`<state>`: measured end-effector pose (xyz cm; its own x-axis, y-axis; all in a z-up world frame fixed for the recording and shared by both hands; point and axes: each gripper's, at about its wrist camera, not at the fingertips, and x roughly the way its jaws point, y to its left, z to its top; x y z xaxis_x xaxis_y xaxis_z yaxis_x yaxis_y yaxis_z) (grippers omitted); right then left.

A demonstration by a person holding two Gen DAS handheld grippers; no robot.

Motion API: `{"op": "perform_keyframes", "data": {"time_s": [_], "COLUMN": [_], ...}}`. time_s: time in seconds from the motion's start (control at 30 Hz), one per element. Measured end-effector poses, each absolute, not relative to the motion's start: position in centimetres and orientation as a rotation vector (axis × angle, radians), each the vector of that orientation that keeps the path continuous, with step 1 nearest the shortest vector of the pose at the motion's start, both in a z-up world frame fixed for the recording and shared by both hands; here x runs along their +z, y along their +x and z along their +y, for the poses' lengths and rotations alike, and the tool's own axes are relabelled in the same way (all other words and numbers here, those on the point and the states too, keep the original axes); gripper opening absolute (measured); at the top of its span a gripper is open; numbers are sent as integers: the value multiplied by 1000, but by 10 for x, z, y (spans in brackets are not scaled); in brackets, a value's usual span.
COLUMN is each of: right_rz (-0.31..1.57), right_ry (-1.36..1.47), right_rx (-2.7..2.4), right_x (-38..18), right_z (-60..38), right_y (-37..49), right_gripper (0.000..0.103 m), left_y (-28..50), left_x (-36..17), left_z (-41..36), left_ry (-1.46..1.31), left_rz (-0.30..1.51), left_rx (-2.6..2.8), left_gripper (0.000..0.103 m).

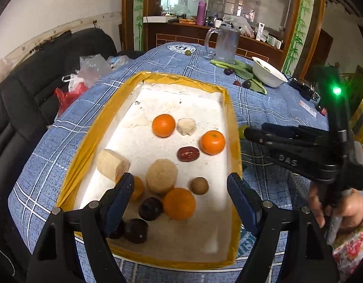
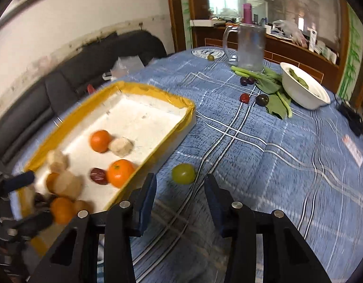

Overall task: Organize fruits
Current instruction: 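Move both open tools back toward the green grapes on the cloth, then grasp a green grape with the right tool while the left tool grasps another green grape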

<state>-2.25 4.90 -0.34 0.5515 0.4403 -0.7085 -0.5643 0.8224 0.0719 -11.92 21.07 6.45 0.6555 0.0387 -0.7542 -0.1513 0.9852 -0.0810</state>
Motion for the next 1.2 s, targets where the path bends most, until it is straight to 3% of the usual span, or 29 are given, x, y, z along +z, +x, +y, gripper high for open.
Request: {"op": "perform_keyframes", "data": {"time_s": [0.23, 0.4, 0.6, 1.1, 1.2], "right_rz": [828, 859, 854, 844, 843], "right_ry": [-218, -171, -58, 160, 149], "right_rx": [581, 573, 552, 231, 238], "right_x": [-20, -21, -2, -18, -19], "right_z": [64, 62, 27, -132, -133], "right_y": [-1, 4, -9, -61, -61], "right_gripper": [40, 28, 28, 27, 27], "left_y": [-110, -106, -104, -58, -43], "left_x": [56, 52, 58, 45, 38], "left_z": [218, 220, 211, 69, 49], "left_ry": [-171, -179, -177, -3, 45], "left_rz": [872, 887, 877, 914, 907], "left_rx": [99, 102, 77, -266, -289], "left_gripper": [80, 80, 80, 80, 70]}}
